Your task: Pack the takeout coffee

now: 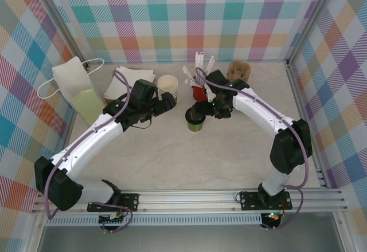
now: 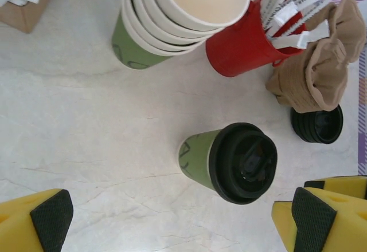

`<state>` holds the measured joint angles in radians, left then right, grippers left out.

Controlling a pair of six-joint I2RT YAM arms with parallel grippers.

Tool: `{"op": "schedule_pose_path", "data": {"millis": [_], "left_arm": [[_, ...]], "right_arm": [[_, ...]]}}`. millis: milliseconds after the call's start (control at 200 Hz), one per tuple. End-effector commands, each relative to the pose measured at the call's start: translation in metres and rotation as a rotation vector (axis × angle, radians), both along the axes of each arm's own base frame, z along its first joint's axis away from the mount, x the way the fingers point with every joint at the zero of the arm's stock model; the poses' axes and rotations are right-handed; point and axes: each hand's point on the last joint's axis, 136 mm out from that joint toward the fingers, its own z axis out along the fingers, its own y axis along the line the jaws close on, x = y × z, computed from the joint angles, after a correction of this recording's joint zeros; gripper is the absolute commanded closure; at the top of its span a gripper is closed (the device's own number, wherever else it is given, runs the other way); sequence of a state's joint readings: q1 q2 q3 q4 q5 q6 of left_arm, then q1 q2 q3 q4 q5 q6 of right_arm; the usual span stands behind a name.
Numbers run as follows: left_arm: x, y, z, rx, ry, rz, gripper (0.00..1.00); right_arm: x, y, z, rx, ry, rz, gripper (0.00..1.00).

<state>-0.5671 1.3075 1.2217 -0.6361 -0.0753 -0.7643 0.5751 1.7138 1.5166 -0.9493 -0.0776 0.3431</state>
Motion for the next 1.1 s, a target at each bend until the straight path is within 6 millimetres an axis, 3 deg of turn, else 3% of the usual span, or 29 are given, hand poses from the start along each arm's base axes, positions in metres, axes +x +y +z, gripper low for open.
{"op": "schedule_pose_path", "data": {"millis": [0,595,1095], "left_arm": [[-0.007,0.018,-0.009,0.051,0.014,0.022,0.00],[-0.011,0.028,-0.019,0.075,0.034,0.042,0.00],[-0.012,0.032,-0.019,0.088,0.036,0.052,0.00]], "right_arm": [[0.000,0.000,-0.007,-0.074,0.013,0.046,0.00],[0.012,0.032,-0.022,-0.153,0.029,0.154,0.00],[0.018,0.037,-0.037,-0.202,0.050,0.181,0.00]]}}
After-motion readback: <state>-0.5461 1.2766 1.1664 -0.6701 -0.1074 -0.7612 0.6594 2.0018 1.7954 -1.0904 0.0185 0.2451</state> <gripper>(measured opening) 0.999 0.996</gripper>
